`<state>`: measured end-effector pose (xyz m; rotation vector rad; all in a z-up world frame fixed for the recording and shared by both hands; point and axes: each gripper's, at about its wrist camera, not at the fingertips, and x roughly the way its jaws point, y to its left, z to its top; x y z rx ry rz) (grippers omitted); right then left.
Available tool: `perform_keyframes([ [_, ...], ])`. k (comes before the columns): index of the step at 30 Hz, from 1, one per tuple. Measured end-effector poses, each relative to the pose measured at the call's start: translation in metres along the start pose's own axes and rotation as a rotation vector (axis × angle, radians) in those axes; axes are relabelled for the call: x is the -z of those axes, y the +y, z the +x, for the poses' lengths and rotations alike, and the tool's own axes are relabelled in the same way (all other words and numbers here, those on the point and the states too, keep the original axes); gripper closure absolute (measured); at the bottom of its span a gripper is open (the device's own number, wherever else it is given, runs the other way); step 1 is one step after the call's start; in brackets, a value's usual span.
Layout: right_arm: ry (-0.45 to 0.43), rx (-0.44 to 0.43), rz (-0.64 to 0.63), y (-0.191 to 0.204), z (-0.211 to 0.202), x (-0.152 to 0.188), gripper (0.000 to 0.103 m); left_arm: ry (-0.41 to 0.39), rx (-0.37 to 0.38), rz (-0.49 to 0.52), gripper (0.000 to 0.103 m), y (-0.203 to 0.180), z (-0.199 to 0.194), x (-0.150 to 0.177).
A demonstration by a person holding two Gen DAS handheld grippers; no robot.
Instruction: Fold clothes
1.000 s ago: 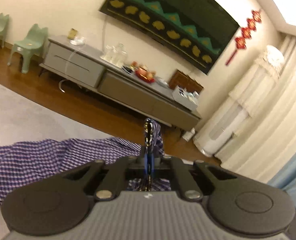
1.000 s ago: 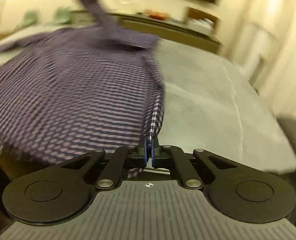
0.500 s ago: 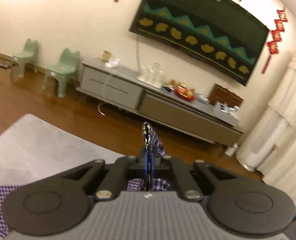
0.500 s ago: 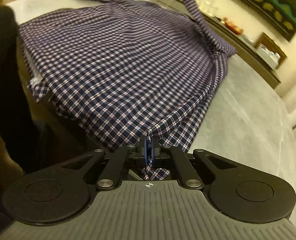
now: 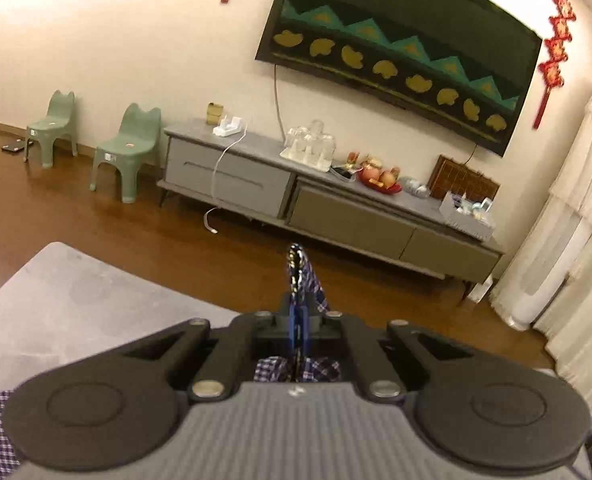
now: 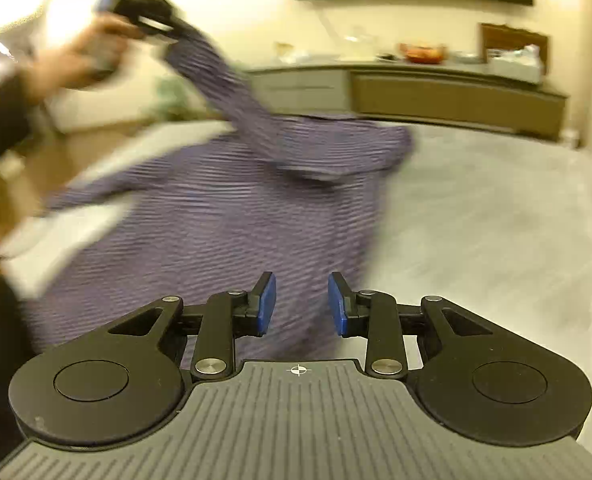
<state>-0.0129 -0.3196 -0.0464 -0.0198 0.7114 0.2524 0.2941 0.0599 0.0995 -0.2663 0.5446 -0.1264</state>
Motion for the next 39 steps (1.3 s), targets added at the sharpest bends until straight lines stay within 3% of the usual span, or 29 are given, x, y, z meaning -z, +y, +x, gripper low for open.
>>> perform_keyframes([
  [2,0.086,0.034,-0.082,-0.004,0.049,-0.009,0.088,-0.007,0.024,0.013,0.099,-0.004,-0.007,-0.001],
  [6,0.150,-0.019,-0.189,0.015,0.112,-0.011,0.089,-0.032,0.093,0.021,0.099,-0.007,-0.028,-0.004],
  [10,0.155,-0.090,-0.188,0.010,0.119,-0.027,0.089,-0.036,0.179,0.036,0.099,-0.008,-0.051,0.001],
  [11,0.142,-0.104,-0.181,0.004,0.114,-0.035,0.086,-0.039,0.203,0.047,0.099,-0.008,-0.058,0.005],
  [14,0.066,-0.068,-0.145,-0.030,0.102,-0.073,0.058,-0.061,0.266,0.080,0.099,-0.009,-0.080,0.017],
  [18,0.026,0.031,0.012,-0.087,0.139,-0.136,0.052,-0.083,0.338,0.098,0.099,-0.013,-0.099,0.031],
  [22,0.032,-0.002,0.130,-0.113,0.203,-0.176,0.041,-0.106,0.387,0.158,0.099,-0.021,-0.113,0.038],
  [25,0.082,-0.047,0.160,-0.115,0.245,-0.183,0.045,-0.125,0.414,0.200,0.099,-0.025,-0.118,0.039],
  [26,0.109,-0.053,0.158,-0.112,0.259,-0.184,0.069,-0.132,0.416,0.203,0.099,-0.024,-0.118,0.038],
  [27,0.139,-0.059,0.154,-0.109,0.273,-0.185,0.103,-0.140,0.414,0.204,0.099,-0.023,-0.119,0.039],
  [31,0.032,0.058,0.128,-0.109,0.282,-0.200,0.103,-0.174,0.369,0.208,0.099,-0.015,-0.115,0.039],
  [33,-0.033,0.119,0.141,-0.115,0.281,-0.210,0.103,-0.181,0.279,0.199,0.099,-0.011,-0.103,0.039],
  [35,-0.023,0.144,0.158,-0.120,0.290,-0.215,0.103,-0.167,0.123,0.162,0.099,-0.005,-0.080,0.040],
  [37,-0.002,0.144,0.172,-0.123,0.290,-0.212,0.103,-0.125,0.002,0.130,0.099,0.002,-0.053,0.044],
  [39,0.006,0.087,0.171,-0.117,0.263,-0.201,0.102,-0.085,-0.060,0.096,0.099,0.010,-0.032,0.050],
])
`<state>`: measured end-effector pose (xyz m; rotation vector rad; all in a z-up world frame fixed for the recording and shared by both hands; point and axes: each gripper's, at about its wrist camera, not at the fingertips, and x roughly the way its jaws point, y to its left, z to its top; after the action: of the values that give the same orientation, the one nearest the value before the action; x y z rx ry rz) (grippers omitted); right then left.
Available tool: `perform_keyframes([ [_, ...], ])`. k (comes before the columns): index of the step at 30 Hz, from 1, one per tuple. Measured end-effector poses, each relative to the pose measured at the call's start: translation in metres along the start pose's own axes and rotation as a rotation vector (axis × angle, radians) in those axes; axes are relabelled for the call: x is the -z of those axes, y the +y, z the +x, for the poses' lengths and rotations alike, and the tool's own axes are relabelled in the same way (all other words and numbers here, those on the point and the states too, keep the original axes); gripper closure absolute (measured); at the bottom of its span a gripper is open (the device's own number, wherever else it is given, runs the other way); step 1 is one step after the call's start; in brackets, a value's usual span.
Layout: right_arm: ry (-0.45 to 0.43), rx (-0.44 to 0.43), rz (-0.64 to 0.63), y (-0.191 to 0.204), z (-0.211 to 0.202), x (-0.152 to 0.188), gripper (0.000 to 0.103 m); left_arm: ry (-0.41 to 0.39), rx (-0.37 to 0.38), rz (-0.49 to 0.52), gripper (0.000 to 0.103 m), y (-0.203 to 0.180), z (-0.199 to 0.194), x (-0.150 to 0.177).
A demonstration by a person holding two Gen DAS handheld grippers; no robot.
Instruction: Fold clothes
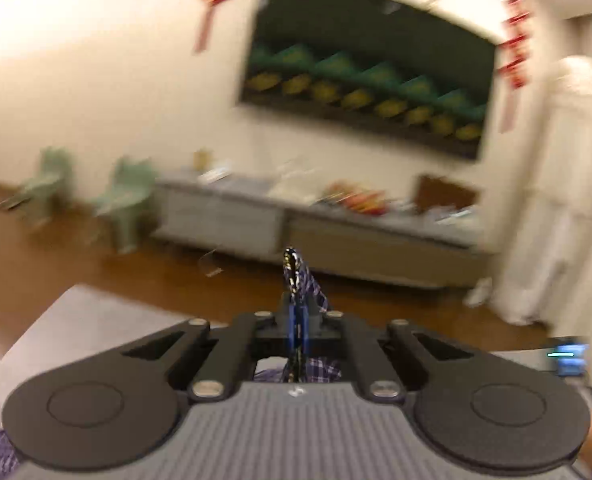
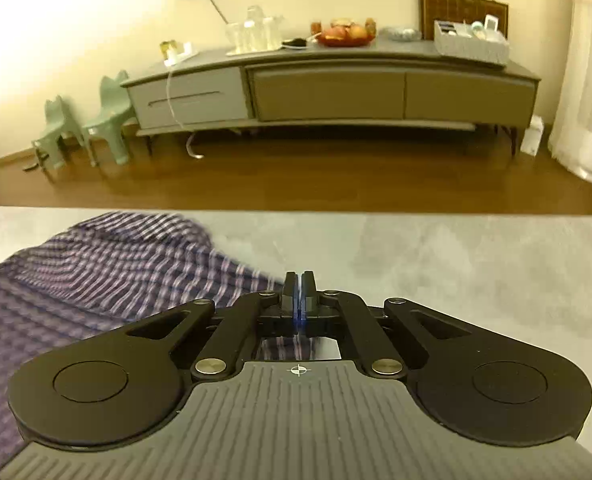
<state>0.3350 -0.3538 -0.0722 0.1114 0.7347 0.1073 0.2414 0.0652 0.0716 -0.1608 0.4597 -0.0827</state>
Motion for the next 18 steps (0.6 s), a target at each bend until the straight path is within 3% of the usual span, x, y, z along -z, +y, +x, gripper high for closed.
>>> perform_keyframes([
  [2,0.008,-0.068,-0.043,0.008,-0.038,0.022,0.102,0.024,-0.003,-0.034,0.099,0.006,0.012,0.006],
  [6,0.083,-0.197,-0.182,0.037,-0.131,0.103,0.099,0.057,0.051,-0.098,0.099,0.009,0.025,0.013],
  [10,0.155,-0.211,-0.302,0.080,-0.148,0.167,0.099,0.109,0.134,-0.105,0.099,-0.001,0.032,0.015],
  [14,0.137,-0.200,-0.347,0.103,-0.135,0.187,0.096,0.116,0.192,-0.067,0.099,-0.016,0.013,0.020],
  [18,0.111,-0.233,-0.236,0.096,-0.183,0.191,0.096,0.081,0.296,-0.013,0.099,-0.027,-0.022,0.022],
])
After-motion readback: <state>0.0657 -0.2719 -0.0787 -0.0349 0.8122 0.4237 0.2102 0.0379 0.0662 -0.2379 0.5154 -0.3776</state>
